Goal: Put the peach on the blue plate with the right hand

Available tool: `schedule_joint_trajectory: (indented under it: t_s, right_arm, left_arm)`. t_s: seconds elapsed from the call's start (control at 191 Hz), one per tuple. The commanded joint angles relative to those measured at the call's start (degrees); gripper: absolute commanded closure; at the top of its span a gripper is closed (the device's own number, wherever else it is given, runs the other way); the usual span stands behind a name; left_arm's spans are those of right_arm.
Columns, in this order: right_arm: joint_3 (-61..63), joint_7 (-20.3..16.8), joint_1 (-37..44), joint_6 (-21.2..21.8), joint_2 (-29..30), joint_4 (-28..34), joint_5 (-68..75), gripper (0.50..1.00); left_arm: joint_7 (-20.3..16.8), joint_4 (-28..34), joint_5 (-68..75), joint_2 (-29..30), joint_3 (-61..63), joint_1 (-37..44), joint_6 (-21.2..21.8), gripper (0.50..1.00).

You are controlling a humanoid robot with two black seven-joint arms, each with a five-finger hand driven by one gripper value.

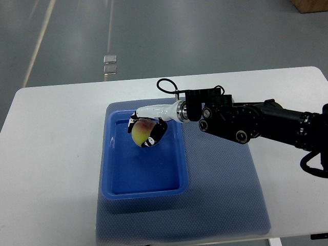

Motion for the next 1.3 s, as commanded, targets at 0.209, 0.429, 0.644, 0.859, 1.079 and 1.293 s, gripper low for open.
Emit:
schedule_joint_trajectory:
  t_s: [0.209,0.429,0.644,0.859,1.079,1.293]
  right_arm:
    - [0.0,0.0,-2.4,-0.1,0.2,-2.1,-2.3,0.631]
    - [2.9,0.1,0.3,0.9,0.2,-0.2,-0.2,0.568]
    - [10.4,-0.2,5.2,5.9,-2.5,1.4,9.1,0.568]
    - [25.2,0.3,1.7,6.7,-7.7,2.2,16.8,0.566]
    - [55.2,2.8,-18.1,9.3,-9.7,1.6,34.6,0.568]
    - [69.7,5.1,-32.1,16.2,-7.7,-5.0,54.3,0.566]
  left_arm:
    - [0.0,0.0,0.0,0.0,0.0,0.0,0.0,0.500]
    - [0.0,0.2,0.0,0.0,0.0,0.0,0.0,0.500]
    - [0.0,0.2,0.0,0.0,0.0,0.0,0.0,0.500]
    - [0.0,0.2,0.0,0.0,0.0,0.0,0.0,0.500]
    - [0.0,0.2,0.0,0.0,0.0,0.0,0.0,0.500]
    - [0.0,-0.1,0.0,0.0,0.0,0.0,0.1,0.500]
